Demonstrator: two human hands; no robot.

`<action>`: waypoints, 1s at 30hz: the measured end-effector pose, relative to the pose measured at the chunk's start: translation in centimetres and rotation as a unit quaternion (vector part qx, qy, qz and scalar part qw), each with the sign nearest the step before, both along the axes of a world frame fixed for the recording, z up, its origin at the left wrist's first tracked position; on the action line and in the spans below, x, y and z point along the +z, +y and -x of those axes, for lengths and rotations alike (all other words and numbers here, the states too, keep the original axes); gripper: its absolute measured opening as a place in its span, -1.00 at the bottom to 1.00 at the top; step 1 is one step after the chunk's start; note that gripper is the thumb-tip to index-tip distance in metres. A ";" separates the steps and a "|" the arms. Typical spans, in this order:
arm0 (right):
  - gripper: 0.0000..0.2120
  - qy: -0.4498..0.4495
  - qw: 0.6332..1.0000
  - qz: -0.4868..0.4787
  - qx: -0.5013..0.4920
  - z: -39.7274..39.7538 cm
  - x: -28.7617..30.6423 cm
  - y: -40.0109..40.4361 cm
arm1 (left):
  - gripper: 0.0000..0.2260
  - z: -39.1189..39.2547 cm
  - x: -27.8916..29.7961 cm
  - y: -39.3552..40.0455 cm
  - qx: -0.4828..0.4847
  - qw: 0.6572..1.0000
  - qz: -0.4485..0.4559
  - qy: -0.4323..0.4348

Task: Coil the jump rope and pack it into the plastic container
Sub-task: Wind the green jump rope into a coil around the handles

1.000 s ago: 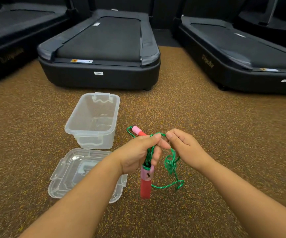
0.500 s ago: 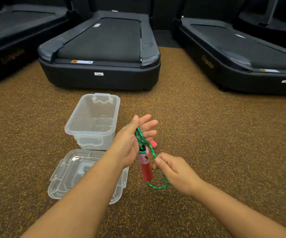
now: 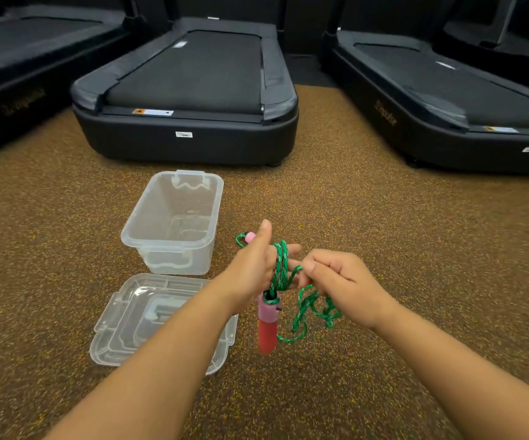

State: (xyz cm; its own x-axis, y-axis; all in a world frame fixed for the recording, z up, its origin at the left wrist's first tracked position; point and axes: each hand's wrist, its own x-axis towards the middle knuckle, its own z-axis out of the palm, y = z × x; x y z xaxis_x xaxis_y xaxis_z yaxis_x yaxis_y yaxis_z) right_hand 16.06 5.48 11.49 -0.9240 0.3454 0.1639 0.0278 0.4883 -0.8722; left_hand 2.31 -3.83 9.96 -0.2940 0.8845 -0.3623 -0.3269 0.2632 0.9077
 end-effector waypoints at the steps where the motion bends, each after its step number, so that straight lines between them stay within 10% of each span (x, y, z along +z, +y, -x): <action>1: -0.71 0.000 1.000 0.013 -0.008 0.0 0.2 0.4 | -0.20 0.0 0.1 0.0 -0.022 1.000 -0.001 0.010; 12: -0.75 -0.009 0.999 -0.011 -0.037 0.7 -0.8 2.6 | -0.76 0.1 1.6 -0.9 -0.182 0.976 -0.016 0.117; 19: -0.69 -0.051 0.988 0.147 -0.011 -0.2 -1.9 3.3 | -0.74 0.3 2.0 -0.9 -0.111 0.990 -0.061 0.061; 30: -0.87 -0.110 0.990 0.079 -0.049 -1.5 -2.8 3.2 | -0.74 1.2 2.3 -1.2 -0.058 0.995 -0.059 0.058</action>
